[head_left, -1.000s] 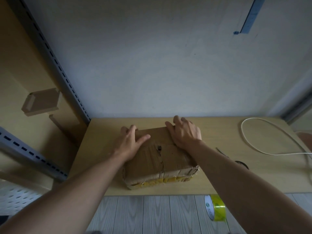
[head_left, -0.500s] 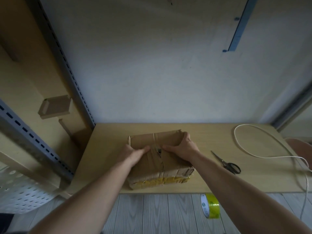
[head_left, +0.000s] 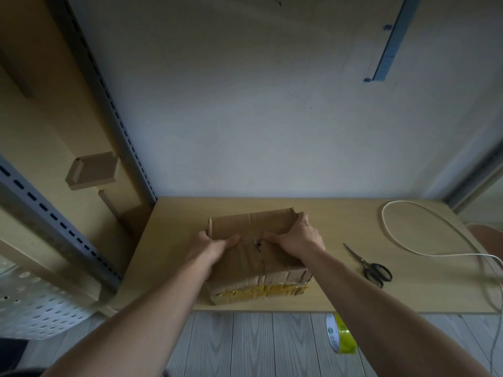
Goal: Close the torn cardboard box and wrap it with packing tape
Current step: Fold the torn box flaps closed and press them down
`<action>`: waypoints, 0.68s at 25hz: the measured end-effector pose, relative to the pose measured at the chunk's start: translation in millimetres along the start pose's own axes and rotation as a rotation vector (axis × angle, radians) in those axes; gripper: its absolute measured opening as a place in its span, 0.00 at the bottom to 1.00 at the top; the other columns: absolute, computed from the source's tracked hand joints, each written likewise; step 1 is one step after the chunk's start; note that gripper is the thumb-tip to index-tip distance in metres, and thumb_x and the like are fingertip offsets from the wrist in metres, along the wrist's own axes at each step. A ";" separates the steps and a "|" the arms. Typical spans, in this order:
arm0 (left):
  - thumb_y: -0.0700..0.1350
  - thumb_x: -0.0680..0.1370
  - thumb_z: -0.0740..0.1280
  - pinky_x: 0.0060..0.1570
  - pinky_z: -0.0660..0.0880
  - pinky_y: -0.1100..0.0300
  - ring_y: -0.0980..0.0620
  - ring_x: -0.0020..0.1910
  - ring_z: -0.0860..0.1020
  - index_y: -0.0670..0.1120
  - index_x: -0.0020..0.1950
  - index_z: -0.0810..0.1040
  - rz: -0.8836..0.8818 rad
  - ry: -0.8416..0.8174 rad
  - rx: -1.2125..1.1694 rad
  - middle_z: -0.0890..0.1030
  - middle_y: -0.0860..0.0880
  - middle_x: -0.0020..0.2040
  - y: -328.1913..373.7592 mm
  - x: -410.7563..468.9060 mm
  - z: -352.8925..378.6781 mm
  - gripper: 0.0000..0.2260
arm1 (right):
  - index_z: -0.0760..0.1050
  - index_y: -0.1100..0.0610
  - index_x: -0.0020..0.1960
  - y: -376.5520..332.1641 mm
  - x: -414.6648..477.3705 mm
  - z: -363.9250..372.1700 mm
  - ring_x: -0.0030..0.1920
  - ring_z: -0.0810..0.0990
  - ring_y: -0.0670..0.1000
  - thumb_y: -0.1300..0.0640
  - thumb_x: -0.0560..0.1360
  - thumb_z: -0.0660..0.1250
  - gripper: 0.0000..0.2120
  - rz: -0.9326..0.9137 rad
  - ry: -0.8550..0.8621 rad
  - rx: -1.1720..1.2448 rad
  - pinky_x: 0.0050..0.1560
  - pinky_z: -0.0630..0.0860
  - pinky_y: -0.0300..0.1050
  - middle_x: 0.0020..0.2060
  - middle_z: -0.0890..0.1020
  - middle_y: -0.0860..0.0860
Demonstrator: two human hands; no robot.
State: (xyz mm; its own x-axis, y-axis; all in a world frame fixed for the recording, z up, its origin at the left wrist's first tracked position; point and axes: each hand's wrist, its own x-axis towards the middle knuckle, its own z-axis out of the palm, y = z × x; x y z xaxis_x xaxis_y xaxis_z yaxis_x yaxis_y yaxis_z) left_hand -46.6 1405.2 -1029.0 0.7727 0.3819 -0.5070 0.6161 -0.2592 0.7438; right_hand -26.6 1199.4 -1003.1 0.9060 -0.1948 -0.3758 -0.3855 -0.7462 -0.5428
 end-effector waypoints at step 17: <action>0.64 0.71 0.73 0.55 0.75 0.30 0.32 0.75 0.63 0.54 0.82 0.52 -0.237 -0.240 -0.158 0.60 0.43 0.80 -11.9 -42.0 -7.4 0.47 | 0.68 0.49 0.66 81.0 -28.1 -11.7 0.55 0.80 0.56 0.30 0.78 0.47 0.29 0.115 -0.377 0.464 0.36 0.81 0.48 0.60 0.76 0.57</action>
State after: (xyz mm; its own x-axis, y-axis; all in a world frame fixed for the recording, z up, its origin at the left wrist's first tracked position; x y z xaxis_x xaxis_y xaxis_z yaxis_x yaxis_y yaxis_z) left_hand -87.5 1398.8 -1013.3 0.6369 0.1913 -0.7468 0.7654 -0.0409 0.6423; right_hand -81.2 1137.0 -1027.7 0.7625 0.0450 -0.6454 -0.5898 -0.3616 -0.7221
